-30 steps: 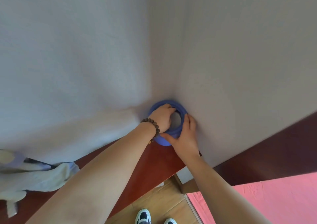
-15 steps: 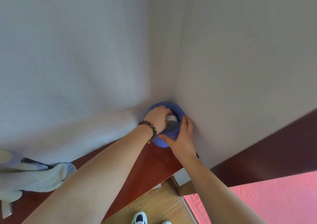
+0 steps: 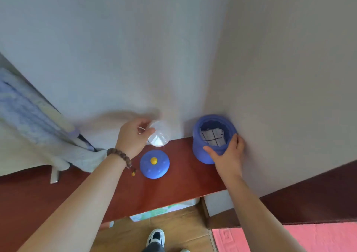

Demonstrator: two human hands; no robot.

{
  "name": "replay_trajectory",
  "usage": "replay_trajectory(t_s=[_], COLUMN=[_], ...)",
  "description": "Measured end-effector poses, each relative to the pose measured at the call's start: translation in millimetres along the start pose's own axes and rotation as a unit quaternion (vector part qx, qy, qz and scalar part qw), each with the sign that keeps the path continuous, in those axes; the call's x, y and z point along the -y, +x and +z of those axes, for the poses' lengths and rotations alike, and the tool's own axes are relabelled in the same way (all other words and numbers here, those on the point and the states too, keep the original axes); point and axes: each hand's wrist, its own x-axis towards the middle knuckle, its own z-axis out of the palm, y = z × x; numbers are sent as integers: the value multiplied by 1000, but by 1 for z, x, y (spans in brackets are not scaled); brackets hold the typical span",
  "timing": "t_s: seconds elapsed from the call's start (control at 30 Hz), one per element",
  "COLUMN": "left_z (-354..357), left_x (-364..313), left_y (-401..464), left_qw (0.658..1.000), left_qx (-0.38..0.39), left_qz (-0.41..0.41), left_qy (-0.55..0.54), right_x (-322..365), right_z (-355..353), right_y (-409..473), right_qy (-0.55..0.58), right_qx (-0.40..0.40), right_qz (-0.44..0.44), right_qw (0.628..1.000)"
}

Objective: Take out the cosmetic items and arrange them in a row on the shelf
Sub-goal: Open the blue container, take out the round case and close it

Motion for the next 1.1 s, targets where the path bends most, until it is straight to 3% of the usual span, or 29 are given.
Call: replay_trajectory(t_s=[0.2,0.47,0.6,0.67,0.77,0.87,1.0,1.1], left_z=[-34,-46,-48,-48,-49,-47,-17,18], left_x=[110,169,183,184,188,177,135,114], left_y=[-54,-95,-97,-97,-96,-98,-91,-70], left_qw=[985,961,954,958,961,956,984,985], left_qx=[-18,-22,-77,-57,1,-3,19,92], left_qz=[-165,-228,-247,-251,-245,-228,-30,7], left_qy=[49,157,149,124,132,183,174,148], right_x=[2,3,3,4,5,5,4,4], right_z=[5,5,4,4,4,5,4,5], right_y=[-5,-3,-3,-3,-4,-5,-6,-5], right_qy=[-15,-1,-7,-10,-12,-9,-4,0], right_qx=[-15,-2,-3,-5,-8,-7,-9,-5], right_qz=[-9,7,9,9,8,8,12,12], right_qw=[1000,1000,1000,1000,1000,1000,1000,1000])
